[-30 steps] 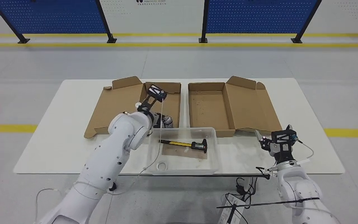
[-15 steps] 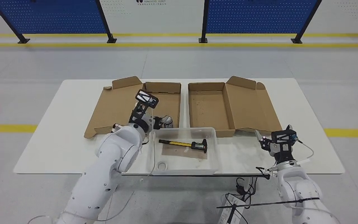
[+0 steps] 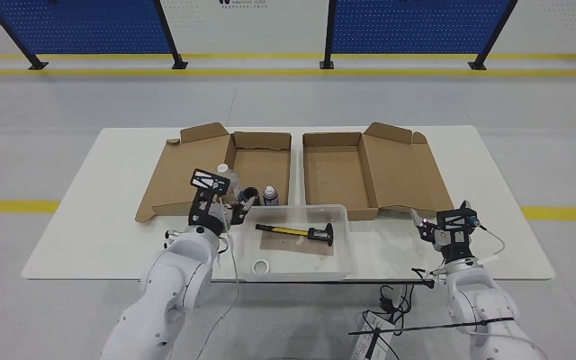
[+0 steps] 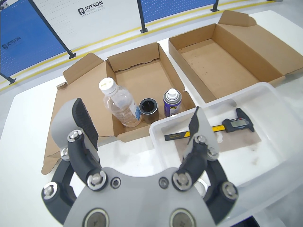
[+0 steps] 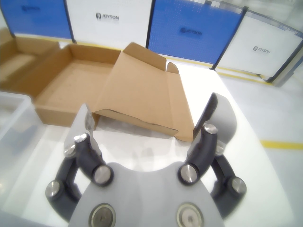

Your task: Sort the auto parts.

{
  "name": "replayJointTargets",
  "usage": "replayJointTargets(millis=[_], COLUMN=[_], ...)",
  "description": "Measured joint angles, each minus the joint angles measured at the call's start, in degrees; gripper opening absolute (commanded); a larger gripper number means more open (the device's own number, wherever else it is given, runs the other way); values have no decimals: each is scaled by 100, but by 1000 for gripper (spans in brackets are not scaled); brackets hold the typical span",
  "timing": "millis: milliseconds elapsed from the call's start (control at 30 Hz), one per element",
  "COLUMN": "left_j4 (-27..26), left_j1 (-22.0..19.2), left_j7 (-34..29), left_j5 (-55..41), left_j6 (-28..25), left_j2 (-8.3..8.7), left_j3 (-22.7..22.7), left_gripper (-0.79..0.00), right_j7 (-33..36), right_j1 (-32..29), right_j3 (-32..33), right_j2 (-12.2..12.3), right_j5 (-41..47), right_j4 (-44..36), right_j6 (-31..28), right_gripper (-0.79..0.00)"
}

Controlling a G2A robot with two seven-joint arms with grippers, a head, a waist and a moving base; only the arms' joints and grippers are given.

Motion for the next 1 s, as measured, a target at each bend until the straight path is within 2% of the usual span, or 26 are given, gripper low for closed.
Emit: replayJointTargets(millis=[367,700,1000], left_j4=[-486,-577,-533], left_j1=[982,1235,1362], left_j7=[488,517,502], left_j5=[145,-53,-587], left_j6=[845,983,741], left_j2=[-9,-54,-72], left_j3=[-684,-931,-1357], left_gripper=[0,0,0], right_j7=[0,0,0], right_j1=[0,0,0], right_j3=[0,0,0], right_j2=[0,0,0], right_j5=[0,0,0], right_j4=[0,0,0], right_j6=[0,0,0], right_gripper=[0,0,0])
